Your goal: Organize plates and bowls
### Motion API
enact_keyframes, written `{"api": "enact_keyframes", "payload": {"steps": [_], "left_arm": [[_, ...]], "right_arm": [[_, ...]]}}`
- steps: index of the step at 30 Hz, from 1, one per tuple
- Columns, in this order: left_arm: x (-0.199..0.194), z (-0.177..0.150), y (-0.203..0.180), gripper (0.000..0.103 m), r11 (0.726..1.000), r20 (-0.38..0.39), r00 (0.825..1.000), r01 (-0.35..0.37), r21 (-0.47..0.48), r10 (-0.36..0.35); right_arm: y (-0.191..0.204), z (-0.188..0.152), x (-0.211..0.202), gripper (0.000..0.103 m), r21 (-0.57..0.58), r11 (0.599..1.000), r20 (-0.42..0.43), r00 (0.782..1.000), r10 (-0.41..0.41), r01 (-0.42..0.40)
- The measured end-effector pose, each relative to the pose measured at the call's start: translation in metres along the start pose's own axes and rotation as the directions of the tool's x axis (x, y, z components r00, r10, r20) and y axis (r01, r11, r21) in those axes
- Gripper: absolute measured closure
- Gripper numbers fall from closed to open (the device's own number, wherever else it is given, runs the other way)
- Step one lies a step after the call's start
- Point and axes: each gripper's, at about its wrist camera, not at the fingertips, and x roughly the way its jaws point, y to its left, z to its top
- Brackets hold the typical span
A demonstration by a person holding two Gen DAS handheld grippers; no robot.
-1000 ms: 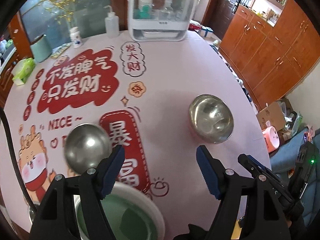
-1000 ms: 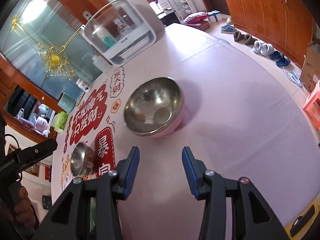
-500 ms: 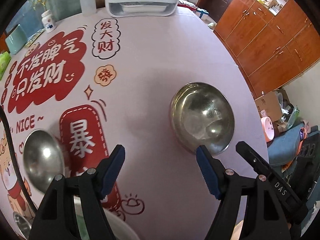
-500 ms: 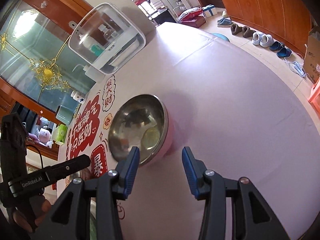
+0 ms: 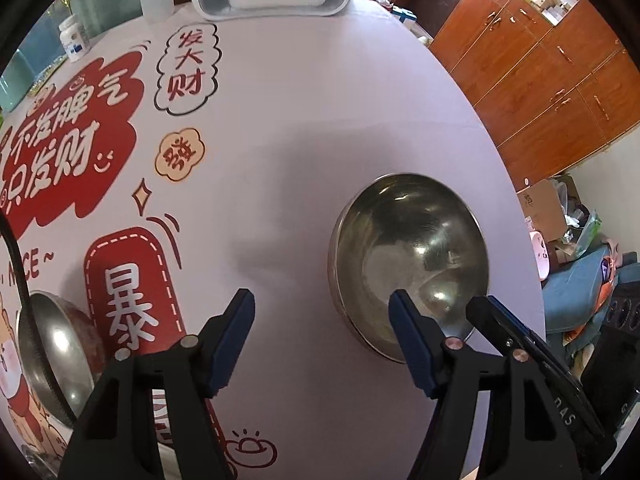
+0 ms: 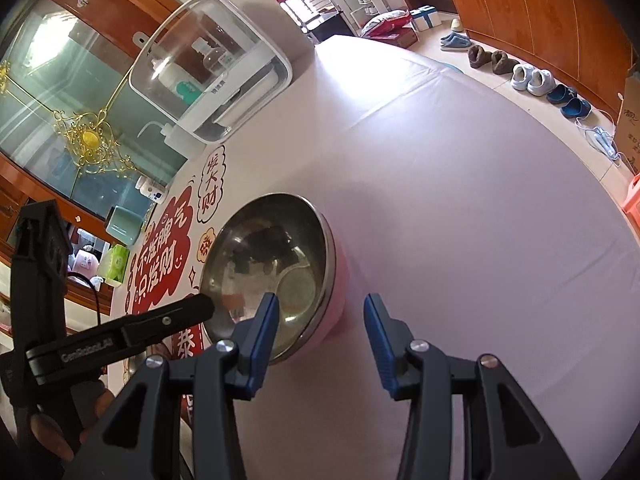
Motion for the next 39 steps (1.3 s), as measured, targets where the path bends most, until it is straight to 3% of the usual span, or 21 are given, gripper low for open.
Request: {"api": "enact_keyframes", "payload": {"steps": [3, 5, 10, 15, 22, 27, 39], "left_arm": [[0.005, 0.001, 0.000, 0.041, 1.000, -0.012, 1.000, 0.009, -0.004, -0.009], [0.008, 0.001, 0.002, 0.050, 1.000, -0.025, 0.999, 0.021, -0.014, -0.021], [0.013, 0.001, 0.001, 0.058, 0.999, -0.040, 0.999, 0.029, -0.022, -0.030], [0.020, 0.001, 0.001, 0.074, 1.000, -0.051, 0.998, 0.027, -0.011, -0.027], [0.019, -0.003, -0.004, 0.087, 0.998, -0.042, 0.997, 0.058, -0.001, -0.058], [0.018, -0.004, -0.015, 0.088, 0.998, -0.039, 0.999, 0.031, 0.052, -0.029], [0.011, -0.011, -0.012, 0.089, 0.998, -0.035, 0.999, 0.025, 0.054, -0.024]], "right_arm": [[0.000, 0.000, 0.001, 0.059, 0.000, 1.000, -0.004, 1.000, -0.004, 0.004], [-0.001, 0.001, 0.003, 0.064, -0.002, 1.000, -0.004, 1.000, -0.008, 0.008], [-0.002, 0.001, 0.005, 0.074, -0.002, 1.000, -0.008, 1.000, -0.015, 0.015], [-0.001, 0.003, 0.006, 0.079, -0.014, 1.000, -0.009, 1.000, -0.010, 0.010], [0.005, 0.004, 0.006, 0.085, -0.053, 0.998, -0.015, 1.000, -0.020, 0.020], [0.007, 0.004, 0.005, 0.086, -0.059, 0.998, -0.013, 1.000, -0.024, 0.024], [0.005, -0.002, 0.003, 0.088, -0.062, 0.998, -0.036, 0.999, -0.031, 0.029]]}}
